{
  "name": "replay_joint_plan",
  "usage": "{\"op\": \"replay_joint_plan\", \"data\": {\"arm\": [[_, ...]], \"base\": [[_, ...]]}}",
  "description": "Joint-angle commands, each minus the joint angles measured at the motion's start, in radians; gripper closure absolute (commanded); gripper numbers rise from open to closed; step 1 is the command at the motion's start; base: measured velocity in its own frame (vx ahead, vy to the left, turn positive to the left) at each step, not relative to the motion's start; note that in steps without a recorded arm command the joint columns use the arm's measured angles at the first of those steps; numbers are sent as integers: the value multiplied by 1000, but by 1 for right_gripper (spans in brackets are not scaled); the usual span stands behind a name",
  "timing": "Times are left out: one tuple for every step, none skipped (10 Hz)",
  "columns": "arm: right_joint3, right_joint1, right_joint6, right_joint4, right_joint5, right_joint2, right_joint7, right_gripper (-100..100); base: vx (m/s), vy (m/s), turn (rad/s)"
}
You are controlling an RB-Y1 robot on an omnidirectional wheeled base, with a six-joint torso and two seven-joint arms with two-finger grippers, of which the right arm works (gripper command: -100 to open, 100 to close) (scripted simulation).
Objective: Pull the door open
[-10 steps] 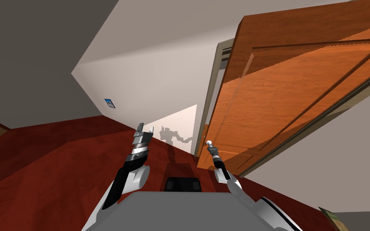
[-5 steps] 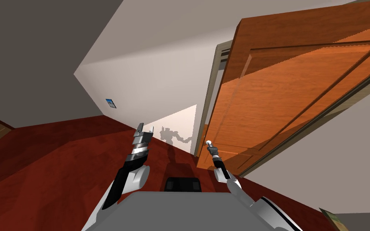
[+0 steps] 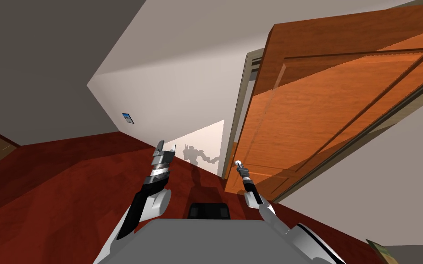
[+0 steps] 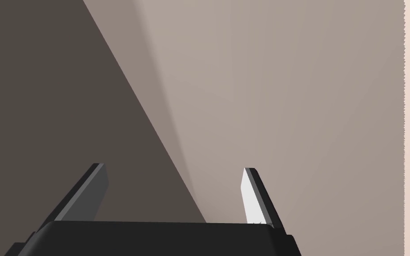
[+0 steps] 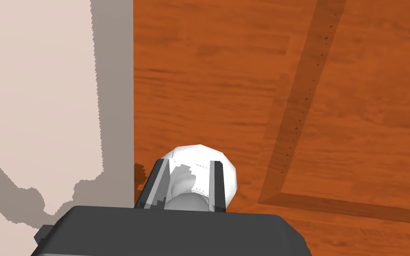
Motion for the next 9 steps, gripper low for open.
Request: {"op": "replay_joint_plan", "data": {"arm": [[11,7,3,27,-3,7,-45,100],[11,7,3,27,-3,7,-45,100],[15,6,4,27,-9,6,-81,100],[15,6,4,27,-10,6,-91,100],[11,-17,-14,33,-8,-2,-85,100],[25,-10,-29,33,-3,-16,-110,100],[34,-2,-35,33,0,-25,-123,100],[40,2,-39,33,2,-30,-131,100],[40,2,-39,33,2,-30,-131,100]], "base": [[-11,-8,18],[-9,-9,14],[-11,-13,6],[-10,-14,11],[-12,-2,-1],[-88,15,127],[-173,10,137],[-184,11,81],[-102,-2,-14]]}}
